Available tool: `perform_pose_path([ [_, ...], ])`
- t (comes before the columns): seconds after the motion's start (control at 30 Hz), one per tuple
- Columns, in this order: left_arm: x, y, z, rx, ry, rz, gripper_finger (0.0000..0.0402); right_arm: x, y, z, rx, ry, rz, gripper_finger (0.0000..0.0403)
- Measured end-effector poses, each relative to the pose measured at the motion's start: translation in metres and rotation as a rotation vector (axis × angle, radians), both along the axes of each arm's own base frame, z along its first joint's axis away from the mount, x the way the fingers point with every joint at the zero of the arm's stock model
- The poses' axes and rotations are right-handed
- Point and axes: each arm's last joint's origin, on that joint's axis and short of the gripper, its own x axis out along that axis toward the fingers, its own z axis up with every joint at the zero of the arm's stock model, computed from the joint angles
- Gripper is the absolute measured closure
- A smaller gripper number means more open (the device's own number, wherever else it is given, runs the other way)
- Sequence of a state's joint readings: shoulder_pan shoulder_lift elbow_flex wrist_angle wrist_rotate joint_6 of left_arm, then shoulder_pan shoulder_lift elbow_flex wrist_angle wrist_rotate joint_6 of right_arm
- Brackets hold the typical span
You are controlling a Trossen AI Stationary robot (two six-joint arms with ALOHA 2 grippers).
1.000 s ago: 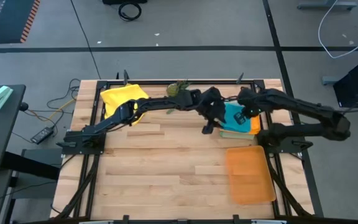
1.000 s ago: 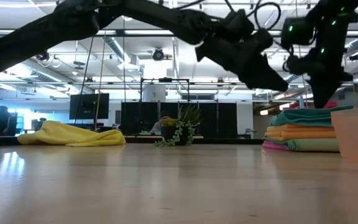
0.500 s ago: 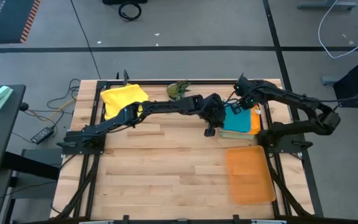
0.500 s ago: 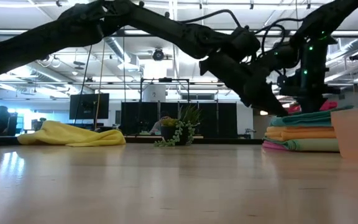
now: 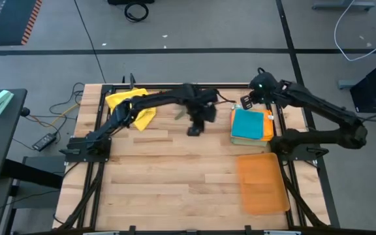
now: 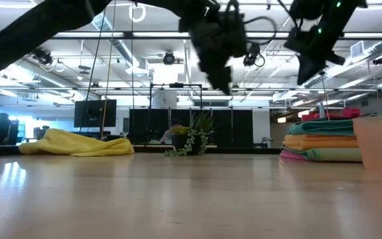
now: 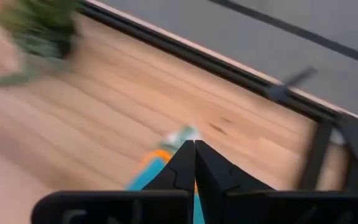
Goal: Fold microfiber towels
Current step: Fold the yellow microfiber towel
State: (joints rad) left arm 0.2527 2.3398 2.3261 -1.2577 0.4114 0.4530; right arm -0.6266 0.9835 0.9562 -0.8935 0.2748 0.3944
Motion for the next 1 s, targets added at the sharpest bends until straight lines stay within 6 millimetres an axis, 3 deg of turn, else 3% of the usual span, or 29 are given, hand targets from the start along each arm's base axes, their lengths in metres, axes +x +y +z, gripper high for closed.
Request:
perform_pose_path([
  [0.13, -0.033, 0.012, 0.022, -0.052, 0.157, 0.074, 0.0358, 0.01, 0.021, 0.008, -0.029, -0.101, 0.101, 0.0373],
  [0.23, -0.042, 0.011, 0.018, -0.083, 0.271, 0.098, 0.0371, 0.02, 0.036, 0.006, -0.012, -0.124, 0.181, 0.0365],
  [0.3, -0.044, 0.005, 0.017, -0.092, 0.292, 0.112, 0.0379, 0.028, 0.047, 0.005, 0.001, -0.137, 0.234, 0.0361],
  [0.4, -0.063, -0.01, 0.033, -0.099, 0.301, 0.1, 0.0388, 0.04, 0.062, 0.003, 0.014, -0.155, 0.315, 0.0354],
  [0.53, -0.099, -0.027, 0.036, -0.107, 0.329, 0.144, 0.0391, 0.056, 0.078, 0.001, -0.005, -0.183, 0.38, 0.0346],
  [0.63, -0.139, -0.039, 0.039, -0.076, 0.27, 0.218, 0.0387, 0.071, 0.089, -0.001, -0.041, -0.21, 0.429, 0.0343],
  [0.83, -0.213, -0.051, 0.008, 0.028, 0.093, 0.466, 0.0372, 0.111, 0.109, -0.014, -0.133, -0.245, 0.511, 0.0343],
  [1.0, -0.247, -0.054, -0.036, 0.134, -0.003, 0.679, 0.0354, 0.146, 0.124, -0.041, -0.131, -0.248, 0.565, 0.0343],
])
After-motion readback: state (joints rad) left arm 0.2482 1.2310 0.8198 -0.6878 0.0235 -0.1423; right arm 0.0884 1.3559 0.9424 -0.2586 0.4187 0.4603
